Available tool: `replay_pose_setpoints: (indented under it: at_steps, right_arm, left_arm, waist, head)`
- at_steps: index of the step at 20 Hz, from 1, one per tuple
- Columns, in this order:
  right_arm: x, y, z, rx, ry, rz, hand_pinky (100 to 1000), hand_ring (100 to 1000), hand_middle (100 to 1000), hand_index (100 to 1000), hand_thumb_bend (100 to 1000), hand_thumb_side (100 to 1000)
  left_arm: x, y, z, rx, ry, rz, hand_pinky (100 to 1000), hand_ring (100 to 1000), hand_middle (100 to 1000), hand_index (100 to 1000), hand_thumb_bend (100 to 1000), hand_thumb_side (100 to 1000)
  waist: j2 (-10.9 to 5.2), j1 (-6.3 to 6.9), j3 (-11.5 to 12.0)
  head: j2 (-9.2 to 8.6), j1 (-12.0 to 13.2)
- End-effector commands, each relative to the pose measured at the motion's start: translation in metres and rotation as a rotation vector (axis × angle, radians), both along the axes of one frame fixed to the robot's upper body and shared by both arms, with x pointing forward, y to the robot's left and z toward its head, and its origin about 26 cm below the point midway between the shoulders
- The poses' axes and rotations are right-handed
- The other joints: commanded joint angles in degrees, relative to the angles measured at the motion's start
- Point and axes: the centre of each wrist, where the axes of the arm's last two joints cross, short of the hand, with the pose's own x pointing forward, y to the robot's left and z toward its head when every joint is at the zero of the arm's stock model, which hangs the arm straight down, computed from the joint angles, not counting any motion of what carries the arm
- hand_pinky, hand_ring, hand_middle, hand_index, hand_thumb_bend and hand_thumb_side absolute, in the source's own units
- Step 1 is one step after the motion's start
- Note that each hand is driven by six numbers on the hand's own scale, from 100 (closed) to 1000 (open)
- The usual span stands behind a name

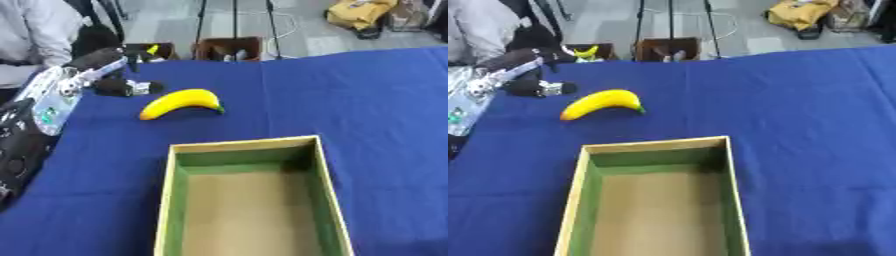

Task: Pick up objects on the table and place them in the box.

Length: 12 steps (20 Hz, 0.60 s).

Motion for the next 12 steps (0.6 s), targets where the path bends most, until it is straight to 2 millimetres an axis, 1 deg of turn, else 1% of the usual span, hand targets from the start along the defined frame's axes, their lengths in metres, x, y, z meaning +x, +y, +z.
replay_pose_setpoints:
  at_steps: [1, 3, 7, 12]
  right_arm:
    - [-0.0001, 0.0015, 0.0081, -0.021, -0.033, 0.006, 695, 433, 469, 629, 100, 1000]
    - [0.0003, 0.0019, 0.0086, -0.023, -0.036, 0.007, 695, 433, 469, 629, 100, 1000]
    - [0.0014, 0.0030, 0.0101, -0.028, -0.042, 0.010, 696, 433, 469, 629, 100, 1000]
    - [0.0031, 0.0045, 0.0122, -0.033, -0.049, 0.015, 697, 432, 469, 629, 100, 1000]
  left_arm:
    - [-0.0030, 0.0043, 0.0189, 0.022, -0.017, 0.017, 553, 764, 845, 967, 741, 966]
    - [-0.0020, 0.0037, 0.0196, 0.024, -0.009, 0.015, 552, 765, 846, 965, 722, 932]
    - [-0.0003, 0.0024, 0.0227, 0.027, -0.005, 0.016, 556, 769, 848, 950, 698, 901]
    - [0.0000, 0.0059, 0.0233, 0.059, -0.024, 0.052, 563, 775, 847, 941, 653, 859]
  waist:
    - [-0.83, -0.03, -0.2]
    - [-0.62, 0.13, -0.5]
    - [-0.17, 0.48, -1.1]
    - [0.47, 1.02, -1.9]
  head:
    - [-1.07, 0.7]
    - [-1.37, 0.9]
    - [-1.90, 1.2]
    - [-2.62, 1.7]
